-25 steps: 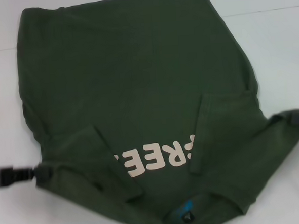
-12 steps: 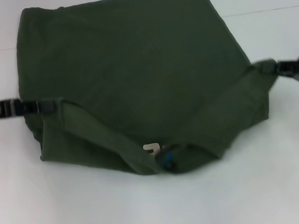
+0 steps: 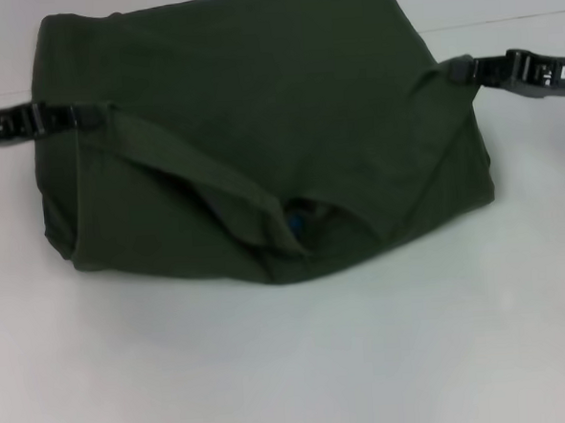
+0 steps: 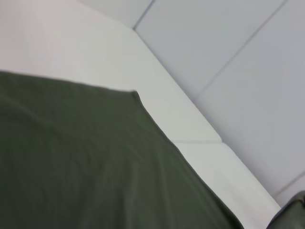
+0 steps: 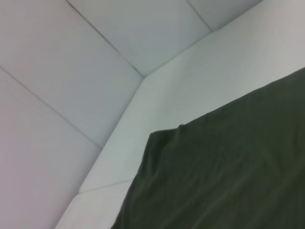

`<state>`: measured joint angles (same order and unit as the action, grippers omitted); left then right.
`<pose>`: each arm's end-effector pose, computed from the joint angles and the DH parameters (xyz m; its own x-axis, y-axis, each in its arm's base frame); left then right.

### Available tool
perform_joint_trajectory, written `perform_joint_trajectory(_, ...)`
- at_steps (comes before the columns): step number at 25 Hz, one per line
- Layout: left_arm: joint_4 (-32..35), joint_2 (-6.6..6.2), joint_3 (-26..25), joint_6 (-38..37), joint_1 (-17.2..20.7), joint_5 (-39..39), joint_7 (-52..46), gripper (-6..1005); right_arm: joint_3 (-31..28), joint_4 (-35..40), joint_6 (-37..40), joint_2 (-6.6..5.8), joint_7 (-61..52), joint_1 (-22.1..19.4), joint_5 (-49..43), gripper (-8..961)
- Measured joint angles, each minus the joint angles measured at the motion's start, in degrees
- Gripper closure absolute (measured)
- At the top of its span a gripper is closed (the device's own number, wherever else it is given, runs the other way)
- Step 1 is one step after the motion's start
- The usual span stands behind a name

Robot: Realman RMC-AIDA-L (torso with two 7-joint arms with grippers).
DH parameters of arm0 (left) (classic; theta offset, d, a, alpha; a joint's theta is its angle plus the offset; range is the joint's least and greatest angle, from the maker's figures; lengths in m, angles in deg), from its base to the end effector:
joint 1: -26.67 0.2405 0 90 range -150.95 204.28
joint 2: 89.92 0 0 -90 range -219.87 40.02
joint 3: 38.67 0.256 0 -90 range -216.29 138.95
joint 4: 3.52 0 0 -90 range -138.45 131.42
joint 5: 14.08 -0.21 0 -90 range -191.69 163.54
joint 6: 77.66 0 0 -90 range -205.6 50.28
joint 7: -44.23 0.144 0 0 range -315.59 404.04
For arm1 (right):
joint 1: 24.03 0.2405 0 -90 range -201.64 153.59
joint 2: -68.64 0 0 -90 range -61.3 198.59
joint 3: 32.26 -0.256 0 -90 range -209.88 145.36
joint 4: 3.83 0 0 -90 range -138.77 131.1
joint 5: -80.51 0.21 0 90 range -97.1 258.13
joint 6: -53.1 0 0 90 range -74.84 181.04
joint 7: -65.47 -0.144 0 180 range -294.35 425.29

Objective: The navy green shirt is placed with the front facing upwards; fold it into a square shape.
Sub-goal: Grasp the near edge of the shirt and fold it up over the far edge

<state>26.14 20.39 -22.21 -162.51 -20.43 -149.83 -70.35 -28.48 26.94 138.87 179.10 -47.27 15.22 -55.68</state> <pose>-0.2429 0.4112 0.0591 0.4454 0.7262 0.5237 0.8535 -0.5211 -0.0033 0.3026 0.3774 0.0824 0.2492 -0.6936 -0.6759 -0.9307 -0.3644 0.0308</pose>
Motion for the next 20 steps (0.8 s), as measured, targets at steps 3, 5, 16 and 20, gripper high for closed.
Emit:
perform_joint_trajectory(3, -0.2, 0.12, 0.0, 1.9, -0.5, 1.0, 0.0, 978, 0.8, -0.2, -2.5, 0.08, 0.0, 0.5, 1.3, 879)
perform_joint_trajectory(5, -0.3, 0.32, 0.1, 3.3, -0.9, 1.3, 0.1, 978, 2.0, -0.3, -4.2, 0.1, -0.2, 0.6, 2.9, 878)
perform_joint_trajectory(16, -1.7, 1.03, 0.1, 11.3, -2.6, 4.4, 1.9, 977, 9.9, -0.4, -12.8, 0.64, -1.6, 0.9, 10.6, 878)
perform_joint_trajectory(20, -2.9, 1.24, 0.1, 14.1, -2.9, 6.6, 3.2, 977, 10.9, -0.5, -15.8, 1.35, -1.6, 1.3, 11.6, 879)
